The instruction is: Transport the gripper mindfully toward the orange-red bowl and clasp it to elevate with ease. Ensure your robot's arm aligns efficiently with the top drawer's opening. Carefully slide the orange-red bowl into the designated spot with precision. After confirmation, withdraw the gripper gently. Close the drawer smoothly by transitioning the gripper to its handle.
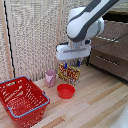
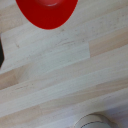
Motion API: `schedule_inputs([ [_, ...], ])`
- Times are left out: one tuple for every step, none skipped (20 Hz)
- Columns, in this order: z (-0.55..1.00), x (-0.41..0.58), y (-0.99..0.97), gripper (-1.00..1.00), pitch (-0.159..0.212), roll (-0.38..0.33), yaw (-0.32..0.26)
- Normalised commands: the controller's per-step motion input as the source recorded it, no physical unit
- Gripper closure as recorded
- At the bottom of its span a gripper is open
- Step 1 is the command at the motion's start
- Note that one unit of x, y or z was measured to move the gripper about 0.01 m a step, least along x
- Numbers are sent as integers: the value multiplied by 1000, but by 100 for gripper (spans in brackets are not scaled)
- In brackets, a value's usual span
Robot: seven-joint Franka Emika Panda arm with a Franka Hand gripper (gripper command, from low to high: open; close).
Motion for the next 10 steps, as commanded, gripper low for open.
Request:
schedule_inputs([
  [-580,-49,-83,-100,-43,0,-144],
  [-580,-51,-63,-100,-45,-3,-137],
  [-589,-63,-91,-100,-38,-10,-125],
  [-600,-60,-77,-100,-29,-18,-123],
  [-600,-57,-86,-100,-27,-19,-119],
  [-609,-46,-94,-100,-31,-17,-116],
  [-606,-11,-106,-100,-34,-10,-114],
  [-597,0,-103,-100,-45,-8,-110],
  [-566,0,-71,-100,-56,-11,-103],
  [-551,0,-60,-100,-62,-10,-100],
])
